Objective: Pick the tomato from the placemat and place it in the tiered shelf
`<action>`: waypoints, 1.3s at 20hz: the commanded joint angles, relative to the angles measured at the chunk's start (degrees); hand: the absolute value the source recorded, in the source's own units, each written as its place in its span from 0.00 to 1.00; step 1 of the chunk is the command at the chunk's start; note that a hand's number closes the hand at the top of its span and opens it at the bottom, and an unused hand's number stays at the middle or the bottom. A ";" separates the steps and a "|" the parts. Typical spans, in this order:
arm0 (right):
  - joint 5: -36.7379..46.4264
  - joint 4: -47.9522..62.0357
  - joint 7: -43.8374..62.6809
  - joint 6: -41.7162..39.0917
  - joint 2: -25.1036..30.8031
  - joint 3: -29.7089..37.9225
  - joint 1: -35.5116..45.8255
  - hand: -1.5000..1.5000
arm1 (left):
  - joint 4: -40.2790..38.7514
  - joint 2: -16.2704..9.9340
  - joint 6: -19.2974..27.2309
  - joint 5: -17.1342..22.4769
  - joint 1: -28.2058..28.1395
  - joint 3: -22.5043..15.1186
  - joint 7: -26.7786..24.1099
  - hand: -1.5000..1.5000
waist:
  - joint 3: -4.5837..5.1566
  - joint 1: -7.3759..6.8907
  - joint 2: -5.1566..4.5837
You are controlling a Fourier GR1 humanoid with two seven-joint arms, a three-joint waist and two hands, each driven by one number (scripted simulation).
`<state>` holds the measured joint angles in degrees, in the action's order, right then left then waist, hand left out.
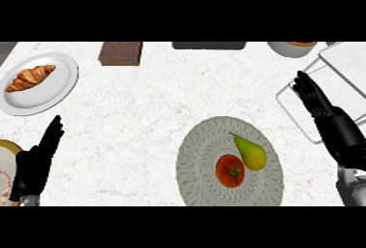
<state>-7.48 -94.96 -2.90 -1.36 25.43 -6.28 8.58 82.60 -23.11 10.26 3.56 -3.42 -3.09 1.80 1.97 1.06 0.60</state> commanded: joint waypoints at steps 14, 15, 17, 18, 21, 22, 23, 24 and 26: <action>-6.46 8.47 -20.83 -1.48 -7.58 10.09 -14.21 0.00 | -3.98 4.55 -8.46 1.02 3.03 -6.10 -1.40 0.50 | -2.04 -0.56 -0.63; -4.20 11.24 -22.96 -3.07 -6.09 9.15 -11.90 0.00 | -2.66 5.75 -7.43 -0.11 3.92 -7.66 1.27 0.50 | -2.06 -1.10 -0.69; -3.45 5.03 -25.28 -5.14 -5.10 8.32 -16.55 0.00 | -0.28 4.97 -8.55 1.11 2.98 -6.98 3.30 0.50 | -2.00 -0.71 -0.45; -2.27 2.78 -21.96 -6.03 -3.22 6.72 -14.19 0.00 | -6.37 7.35 -8.33 -0.23 3.83 -7.91 -2.01 0.50 | -1.91 -0.48 -0.60; 1.09 -4.80 -17.32 -6.08 -1.42 4.18 -17.90 0.00 | -5.28 6.31 -9.42 0.68 2.75 -6.47 -0.66 0.50 | -1.90 -0.59 -0.48; 0.46 -11.35 -14.64 -7.51 0.74 4.00 -23.26 0.00 | -3.20 6.51 -7.60 -0.93 3.45 -7.00 0.15 0.50 | -1.88 0.04 -0.30; 1.43 -12.62 -10.53 -8.31 2.68 2.72 -22.67 0.00 | -1.56 6.16 -8.47 0.17 2.47 -7.16 2.03 0.50 | -1.85 -0.19 -0.25; 4.17 -13.64 -7.14 -7.35 3.30 0.78 -21.86 0.00 | -2.62 6.62 -7.76 -1.24 1.76 -7.69 -0.86 0.50 | -1.81 -0.47 -0.34; 9.65 -17.11 -1.24 -6.24 7.23 -0.22 -22.59 0.00 | -3.32 5.71 -8.51 -0.03 3.94 -6.15 1.05 0.50 | -1.68 -0.07 -0.33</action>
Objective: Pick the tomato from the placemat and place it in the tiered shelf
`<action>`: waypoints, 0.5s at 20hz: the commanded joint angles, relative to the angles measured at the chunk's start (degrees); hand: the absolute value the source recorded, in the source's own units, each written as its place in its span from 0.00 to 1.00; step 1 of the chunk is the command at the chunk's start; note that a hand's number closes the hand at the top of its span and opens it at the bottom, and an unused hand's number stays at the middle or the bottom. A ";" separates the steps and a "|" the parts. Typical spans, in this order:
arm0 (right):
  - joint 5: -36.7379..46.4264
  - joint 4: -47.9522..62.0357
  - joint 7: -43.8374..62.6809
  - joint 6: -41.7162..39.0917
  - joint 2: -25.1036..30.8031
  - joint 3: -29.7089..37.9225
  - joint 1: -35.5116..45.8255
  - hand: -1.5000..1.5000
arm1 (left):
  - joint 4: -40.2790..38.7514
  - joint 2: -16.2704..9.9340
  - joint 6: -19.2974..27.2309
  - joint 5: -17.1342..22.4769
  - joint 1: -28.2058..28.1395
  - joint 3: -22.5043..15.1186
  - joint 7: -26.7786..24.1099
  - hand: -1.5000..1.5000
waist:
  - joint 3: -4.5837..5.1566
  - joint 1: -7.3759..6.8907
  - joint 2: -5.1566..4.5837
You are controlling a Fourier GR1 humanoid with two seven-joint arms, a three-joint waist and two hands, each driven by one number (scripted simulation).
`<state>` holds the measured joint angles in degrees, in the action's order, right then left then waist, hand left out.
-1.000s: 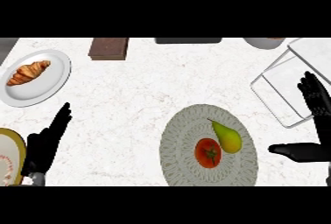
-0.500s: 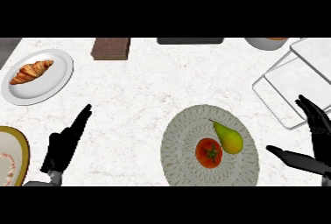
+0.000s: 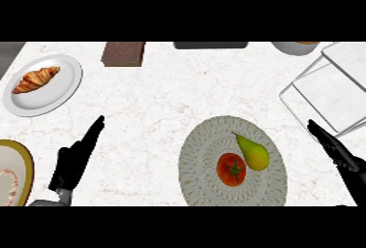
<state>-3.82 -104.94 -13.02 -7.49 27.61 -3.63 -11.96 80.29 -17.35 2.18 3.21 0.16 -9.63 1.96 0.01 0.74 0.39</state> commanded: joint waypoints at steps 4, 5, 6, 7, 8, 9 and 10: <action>22.14 -11.18 17.74 5.59 11.05 -2.06 -0.39 0.00 | -0.46 0.56 0.17 -0.58 -1.11 -0.51 -0.20 0.50 | 0.48 0.03 0.04; 25.65 -13.19 20.49 6.58 11.12 -3.31 -1.03 0.00 | -1.11 0.87 -0.12 -0.20 -1.40 -0.54 -0.04 0.50 | 0.47 0.25 0.02; 28.20 -14.25 24.96 6.63 11.93 -3.39 -0.20 0.00 | -0.42 0.27 -0.08 -0.17 -0.23 0.12 0.30 0.50 | 0.46 -0.04 -0.05; 32.13 -16.01 27.84 7.30 11.62 -5.42 -1.46 0.00 | -0.35 1.12 0.85 -0.99 -0.50 -0.60 0.29 0.50 | 0.44 0.21 0.01; 33.97 -18.47 32.13 6.59 12.14 -5.57 -0.38 0.00 | -0.70 0.77 0.00 -0.85 -0.62 -0.82 0.74 0.50 | 0.41 0.01 -0.07; 37.62 -19.97 36.40 7.05 9.77 -9.44 0.38 0.00 | -0.80 1.34 0.71 -1.37 -0.41 -1.03 0.82 0.50 | 0.32 -0.60 -0.22; 39.96 -22.95 41.03 6.31 8.32 -12.30 0.30 0.00 | -0.02 -0.51 -1.36 0.37 -0.67 0.56 0.65 0.50 | 0.29 -0.86 -0.16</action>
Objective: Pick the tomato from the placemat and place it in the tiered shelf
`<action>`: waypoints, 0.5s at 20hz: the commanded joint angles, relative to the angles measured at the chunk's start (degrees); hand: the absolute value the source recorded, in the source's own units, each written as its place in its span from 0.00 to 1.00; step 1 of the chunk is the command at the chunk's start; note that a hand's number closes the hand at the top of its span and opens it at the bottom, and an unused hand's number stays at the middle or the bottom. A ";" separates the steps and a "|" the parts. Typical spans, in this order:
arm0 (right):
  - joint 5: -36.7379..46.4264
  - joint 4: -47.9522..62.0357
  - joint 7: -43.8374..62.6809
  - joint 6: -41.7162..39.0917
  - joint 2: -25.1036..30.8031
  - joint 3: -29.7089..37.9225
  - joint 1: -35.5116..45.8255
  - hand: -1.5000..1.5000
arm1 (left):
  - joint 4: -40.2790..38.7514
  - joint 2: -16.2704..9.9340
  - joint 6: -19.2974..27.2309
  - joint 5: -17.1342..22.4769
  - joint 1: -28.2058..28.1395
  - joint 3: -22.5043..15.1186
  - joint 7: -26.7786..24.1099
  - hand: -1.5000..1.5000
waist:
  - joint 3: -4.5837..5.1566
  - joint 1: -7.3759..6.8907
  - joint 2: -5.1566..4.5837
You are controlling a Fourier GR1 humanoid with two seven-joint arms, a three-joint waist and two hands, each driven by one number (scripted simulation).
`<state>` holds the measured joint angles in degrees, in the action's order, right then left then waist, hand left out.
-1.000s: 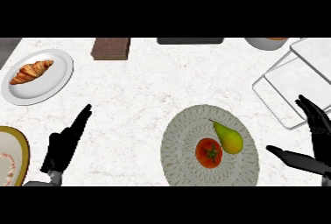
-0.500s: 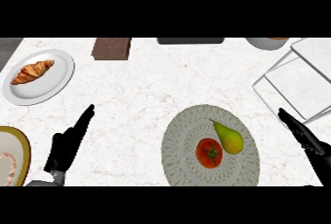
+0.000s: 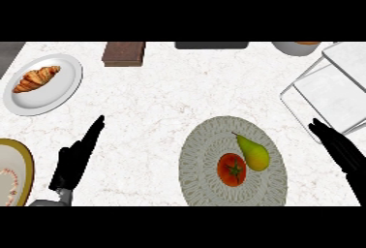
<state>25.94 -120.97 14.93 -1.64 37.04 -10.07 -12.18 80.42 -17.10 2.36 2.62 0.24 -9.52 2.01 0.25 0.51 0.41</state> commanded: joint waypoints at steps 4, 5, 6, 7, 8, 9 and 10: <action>20.96 -6.26 24.04 -3.33 -9.05 -19.87 7.06 0.00 | -1.71 1.56 -1.24 -0.50 -0.17 -1.23 -0.30 0.50 | -0.10 -1.35 -0.40; 21.03 -6.62 27.39 -5.67 -11.31 -21.19 9.89 0.00 | -5.87 0.90 -1.99 0.15 3.15 1.18 -1.11 0.50 | -0.11 -0.92 -0.51; 23.59 -4.63 29.91 -6.32 -13.75 -25.34 10.26 0.00 | -1.64 -0.40 -2.79 0.25 1.44 0.34 1.19 0.50 | -0.12 -1.47 -0.41; 23.09 -4.71 32.56 -8.68 -15.34 -25.47 11.65 0.00 | 1.48 0.63 -2.15 -0.01 -0.64 -0.77 2.28 0.50 | -0.17 -1.38 -0.33; 26.65 -1.75 34.61 -8.09 -18.31 -29.42 12.50 0.00 | -3.16 2.31 -0.91 -0.99 0.60 -0.65 -0.96 0.50 | -0.11 -1.22 -0.45; 24.95 0.04 33.02 -8.64 -17.92 -26.89 11.58 0.00 | -1.90 2.89 -0.55 -1.36 -1.17 -0.98 -0.74 0.50 | -0.20 -0.91 -0.41; 27.20 3.56 37.06 -9.04 -23.14 -29.76 15.75 0.00 | -2.22 1.82 -1.93 -0.47 3.00 0.12 1.64 0.50 | -0.18 -1.07 -0.48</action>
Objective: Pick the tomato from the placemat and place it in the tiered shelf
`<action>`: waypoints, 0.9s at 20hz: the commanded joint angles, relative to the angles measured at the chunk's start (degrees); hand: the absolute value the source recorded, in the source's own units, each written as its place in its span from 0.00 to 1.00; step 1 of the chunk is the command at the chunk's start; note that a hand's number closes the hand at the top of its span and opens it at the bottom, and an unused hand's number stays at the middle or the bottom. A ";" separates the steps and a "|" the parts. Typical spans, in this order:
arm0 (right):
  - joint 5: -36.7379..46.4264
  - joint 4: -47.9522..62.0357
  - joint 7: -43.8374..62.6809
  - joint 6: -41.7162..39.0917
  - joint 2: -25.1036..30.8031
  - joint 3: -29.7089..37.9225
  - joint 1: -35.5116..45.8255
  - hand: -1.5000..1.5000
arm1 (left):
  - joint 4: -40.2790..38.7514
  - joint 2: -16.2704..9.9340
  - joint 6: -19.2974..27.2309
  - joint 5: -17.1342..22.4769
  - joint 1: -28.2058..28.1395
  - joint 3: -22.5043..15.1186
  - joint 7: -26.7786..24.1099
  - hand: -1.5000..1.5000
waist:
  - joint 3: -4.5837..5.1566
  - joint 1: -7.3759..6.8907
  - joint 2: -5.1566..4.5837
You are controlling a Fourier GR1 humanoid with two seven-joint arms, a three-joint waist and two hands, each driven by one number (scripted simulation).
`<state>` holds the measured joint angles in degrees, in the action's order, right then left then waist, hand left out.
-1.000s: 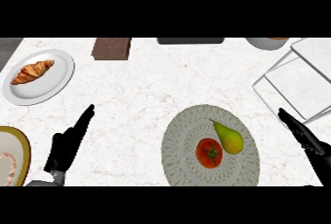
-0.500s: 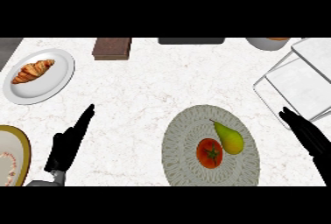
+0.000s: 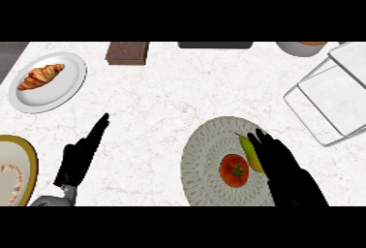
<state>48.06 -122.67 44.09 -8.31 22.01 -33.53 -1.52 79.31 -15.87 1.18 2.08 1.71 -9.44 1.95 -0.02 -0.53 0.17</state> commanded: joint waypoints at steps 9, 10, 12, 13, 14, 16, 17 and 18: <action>10.26 4.53 8.88 -3.32 -9.02 -6.89 -1.81 0.00 | 0.45 0.61 -2.54 -1.92 -2.83 2.61 -0.66 0.50 | 0.02 0.61 -0.10; 9.82 8.29 8.37 -5.19 -10.48 -4.38 2.29 0.00 | -0.72 2.68 -0.57 -3.34 0.75 2.08 1.48 0.50 | 0.02 0.58 -0.15; 12.11 6.47 10.90 -6.77 -11.99 -4.24 3.93 0.00 | 0.93 2.35 -2.08 -2.17 1.25 2.61 4.11 0.50 | 0.02 0.56 -0.13; 15.98 6.41 12.41 -4.62 -12.05 -8.54 0.82 0.00 | -4.30 2.29 -2.72 -2.35 1.18 3.64 -1.40 0.50 | 0.04 0.74 -0.13; 12.22 5.88 9.99 -7.31 -10.31 -2.81 1.95 0.00 | 2.09 2.45 -2.19 -2.98 -2.62 2.30 1.60 0.50 | 0.02 0.49 -0.11; 14.08 10.62 8.49 -4.34 -11.96 -2.86 2.40 0.00 | 2.29 1.39 -3.96 -2.65 -3.94 3.35 0.19 0.50 | 0.02 0.39 -0.13; 15.94 12.17 6.08 -0.59 -10.47 -5.00 -0.41 0.00 | -4.94 3.43 -2.39 -3.80 0.07 4.08 -2.97 0.50 | 0.03 0.68 -0.17; 17.33 9.16 8.08 -2.36 -10.86 -6.59 -1.61 0.00 | -2.14 3.31 -2.44 -4.37 -0.81 3.54 -0.06 0.50 | 0.02 0.65 -0.12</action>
<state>62.12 -113.81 52.36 -12.14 11.00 -38.49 -0.60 79.07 -13.67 -1.35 -0.88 1.13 -5.95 1.41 -0.20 -0.01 0.22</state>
